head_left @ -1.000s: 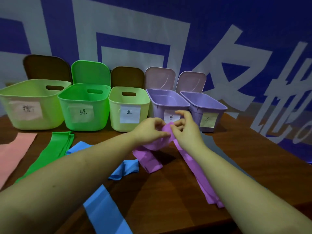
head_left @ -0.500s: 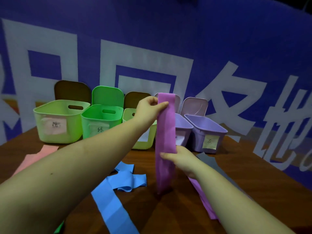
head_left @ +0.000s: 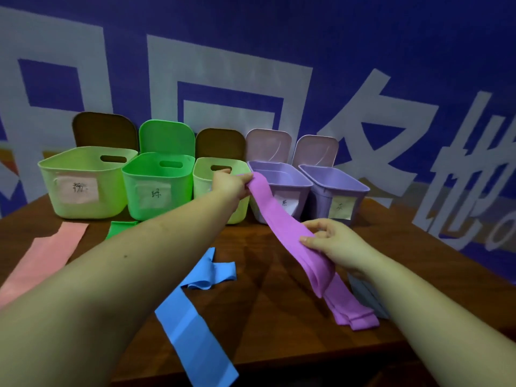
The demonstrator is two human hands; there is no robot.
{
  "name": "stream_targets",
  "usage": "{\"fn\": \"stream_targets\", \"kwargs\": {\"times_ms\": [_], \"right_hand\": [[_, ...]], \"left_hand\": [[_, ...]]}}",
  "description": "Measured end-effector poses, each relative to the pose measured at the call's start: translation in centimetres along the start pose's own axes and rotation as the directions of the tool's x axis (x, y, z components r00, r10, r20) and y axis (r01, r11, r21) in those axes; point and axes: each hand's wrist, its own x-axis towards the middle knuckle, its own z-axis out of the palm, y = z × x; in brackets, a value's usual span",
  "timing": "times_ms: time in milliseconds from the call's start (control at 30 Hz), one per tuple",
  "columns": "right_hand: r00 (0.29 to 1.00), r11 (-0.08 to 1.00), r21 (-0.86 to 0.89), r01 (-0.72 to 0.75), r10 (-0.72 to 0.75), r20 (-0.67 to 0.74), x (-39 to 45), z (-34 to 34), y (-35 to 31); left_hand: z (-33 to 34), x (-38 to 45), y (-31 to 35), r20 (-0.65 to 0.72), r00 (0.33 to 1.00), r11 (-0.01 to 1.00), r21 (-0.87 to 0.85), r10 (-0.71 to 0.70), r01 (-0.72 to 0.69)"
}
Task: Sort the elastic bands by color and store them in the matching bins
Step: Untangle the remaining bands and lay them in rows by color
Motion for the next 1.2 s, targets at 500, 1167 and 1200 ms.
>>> {"fn": "stream_targets", "kwargs": {"times_ms": [500,1167,1200], "right_hand": [[0.996,0.836,-0.544,-0.070,0.084,0.001,-0.7,-3.7,6.2],[0.976,0.676,-0.733,0.081,0.095,0.195,0.0,-2.3,10.6],[0.978,0.671,-0.737,0.081,0.088,0.187,0.0,-2.2,10.3]], "left_hand": [[6.2,2.1,-9.8,0.391,0.916,0.767,0.560,0.089,-0.314],[4.6,-0.4,-15.1,0.620,0.768,-0.222,0.735,-0.163,-0.641],[4.5,-0.7,-15.0,0.615,0.749,-0.235,0.712,-0.246,-0.661]]}}
